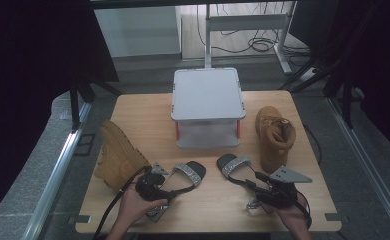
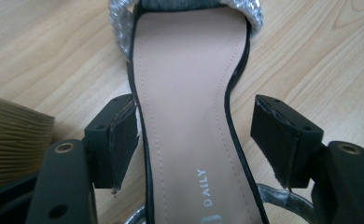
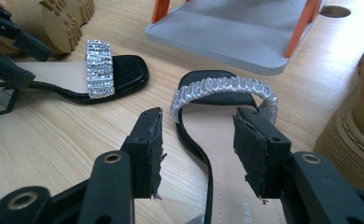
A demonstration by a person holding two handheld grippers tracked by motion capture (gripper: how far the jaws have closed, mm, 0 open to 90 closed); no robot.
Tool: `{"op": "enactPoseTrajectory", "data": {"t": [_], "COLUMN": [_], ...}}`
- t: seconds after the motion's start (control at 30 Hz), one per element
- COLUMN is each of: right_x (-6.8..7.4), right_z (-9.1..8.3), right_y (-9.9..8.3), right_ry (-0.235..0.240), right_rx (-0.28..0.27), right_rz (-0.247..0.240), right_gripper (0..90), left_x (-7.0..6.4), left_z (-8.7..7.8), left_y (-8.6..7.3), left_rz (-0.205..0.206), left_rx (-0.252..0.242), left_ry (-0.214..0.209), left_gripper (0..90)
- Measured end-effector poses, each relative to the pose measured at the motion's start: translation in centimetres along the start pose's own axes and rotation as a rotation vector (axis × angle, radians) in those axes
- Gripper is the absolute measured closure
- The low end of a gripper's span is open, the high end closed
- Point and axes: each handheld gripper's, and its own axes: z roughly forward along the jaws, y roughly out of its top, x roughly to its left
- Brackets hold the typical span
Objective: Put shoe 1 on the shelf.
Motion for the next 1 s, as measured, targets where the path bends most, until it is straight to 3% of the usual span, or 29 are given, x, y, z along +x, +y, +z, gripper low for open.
{"op": "enactPoseTrajectory", "data": {"t": [0.43,0.67,0.8,0.97,1.0], "right_x": [-0.9,-1.8,-2.8,-2.7,-2.7], "right_z": [0.0,-0.2,0.3,2.2,2.8], "right_y": [-0.5,-0.4,-0.3,0.2,0.4], "right_ry": [-0.021,-0.06,-0.058,-0.053,-0.055], "right_rx": [0.016,0.046,0.13,0.252,0.299], "right_rz": [0.017,0.028,0.03,-0.023,-0.04], "right_gripper": [51.6,47.3,40.1,34.7,33.0], "left_x": [0.2,0.2,0.3,0.3,0.3], "left_z": [1.1,1.5,1.5,1.5,1.5], "left_y": [-0.2,-0.3,-0.3,-0.3,-0.3], "left_rz": [-0.013,-0.023,-0.03,-0.036,-0.037], "left_rx": [0.092,0.107,0.106,0.105,0.104], "left_ry": [-0.004,-0.013,-0.012,-0.009,-0.009], "left_gripper": [32.9,36.6,37.4,38.1,38.1]}}
